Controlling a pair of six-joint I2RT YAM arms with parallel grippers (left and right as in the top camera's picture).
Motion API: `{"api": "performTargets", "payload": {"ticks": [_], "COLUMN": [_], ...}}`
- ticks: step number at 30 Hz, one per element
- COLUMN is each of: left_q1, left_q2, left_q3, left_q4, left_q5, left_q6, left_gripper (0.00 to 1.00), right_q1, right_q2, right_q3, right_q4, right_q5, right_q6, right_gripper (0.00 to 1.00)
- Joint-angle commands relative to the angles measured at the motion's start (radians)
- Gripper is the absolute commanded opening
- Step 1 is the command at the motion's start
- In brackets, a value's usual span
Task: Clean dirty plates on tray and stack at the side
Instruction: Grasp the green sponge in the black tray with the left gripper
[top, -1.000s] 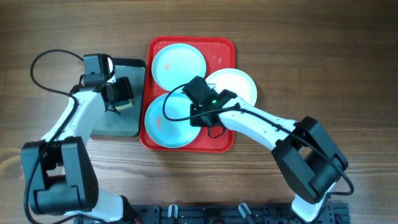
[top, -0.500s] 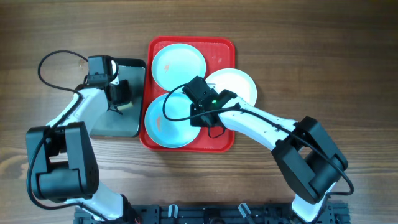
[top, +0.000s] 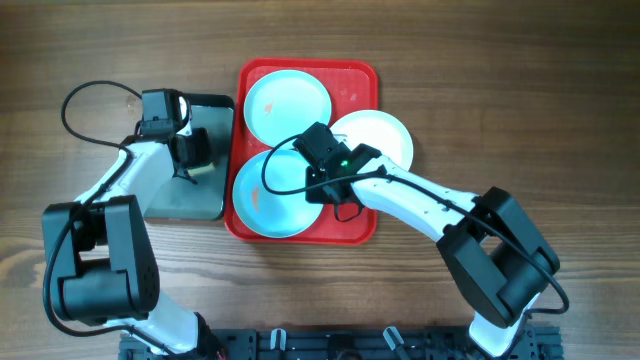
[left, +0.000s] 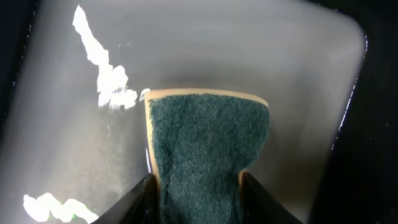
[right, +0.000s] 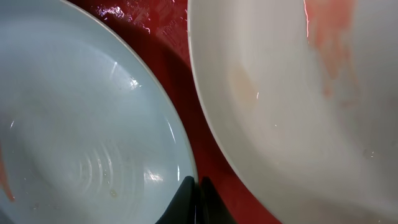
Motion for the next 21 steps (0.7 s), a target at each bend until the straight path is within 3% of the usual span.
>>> {"api": "performTargets", "payload": {"ticks": [1, 3, 8, 14, 21], "left_q1": [-0.003, -0.003, -0.004, -0.003, -0.004], "left_q2": [0.023, 0.026, 0.025, -0.036, -0.258], "left_q3": [-0.007, -0.007, -0.007, -0.004, -0.004], "left_q4": [-0.008, -0.008, -0.011, 0.005, -0.020], "left_q5": [0.012, 0.012, 0.012, 0.011, 0.012], "left_q6": [0.005, 0.005, -0.006, -0.025, -0.025], "left_gripper": [0.40, 0.33, 0.04, 0.04, 0.04], "right_q1": [0.000, 0.000, 0.000, 0.000, 0.000], "right_q2": [-0.033, -0.033, -0.033, -0.033, -0.033], "right_q3": [0.006, 0.006, 0.006, 0.006, 0.006], "right_q4": [0.002, 0.004, 0.021, 0.021, 0.020], "right_q5": [0.021, 0.021, 0.021, 0.022, 0.021], "right_q6": [-0.014, -0.015, -0.026, -0.028, -0.029], "right_gripper": [0.04, 0.04, 0.04, 0.04, 0.04]}}
